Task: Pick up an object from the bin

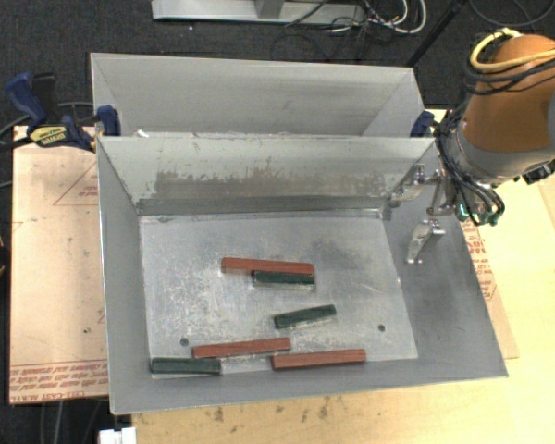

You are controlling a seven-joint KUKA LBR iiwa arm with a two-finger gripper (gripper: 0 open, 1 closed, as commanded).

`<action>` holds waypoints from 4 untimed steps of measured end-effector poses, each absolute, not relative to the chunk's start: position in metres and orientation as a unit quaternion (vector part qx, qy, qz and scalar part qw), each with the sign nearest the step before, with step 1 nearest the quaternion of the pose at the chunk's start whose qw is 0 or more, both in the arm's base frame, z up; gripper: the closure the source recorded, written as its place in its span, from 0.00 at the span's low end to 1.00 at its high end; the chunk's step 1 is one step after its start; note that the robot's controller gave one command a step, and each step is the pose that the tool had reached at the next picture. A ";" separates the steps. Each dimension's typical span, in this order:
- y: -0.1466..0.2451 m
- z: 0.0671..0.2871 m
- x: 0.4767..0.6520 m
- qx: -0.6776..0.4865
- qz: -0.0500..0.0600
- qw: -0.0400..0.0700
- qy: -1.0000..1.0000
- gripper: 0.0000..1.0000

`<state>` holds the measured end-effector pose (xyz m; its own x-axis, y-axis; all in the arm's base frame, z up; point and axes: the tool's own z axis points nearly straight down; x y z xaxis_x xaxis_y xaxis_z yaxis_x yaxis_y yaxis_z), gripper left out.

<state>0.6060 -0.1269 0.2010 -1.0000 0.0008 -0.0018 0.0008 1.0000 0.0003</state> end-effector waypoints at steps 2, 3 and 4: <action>-0.066 0.114 0.613 -0.066 -0.001 0.004 0.998 0.00; -0.051 0.100 0.629 -0.075 -0.001 0.005 0.997 0.00; -0.039 0.095 0.631 -0.108 0.002 -0.002 0.994 0.00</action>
Offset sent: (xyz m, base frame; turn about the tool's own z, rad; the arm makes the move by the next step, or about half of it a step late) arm 0.0230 0.0801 -0.1082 -0.1544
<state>0.6314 -0.0391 0.0950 -0.9768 -0.2142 0.0034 -0.2142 0.9768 0.0052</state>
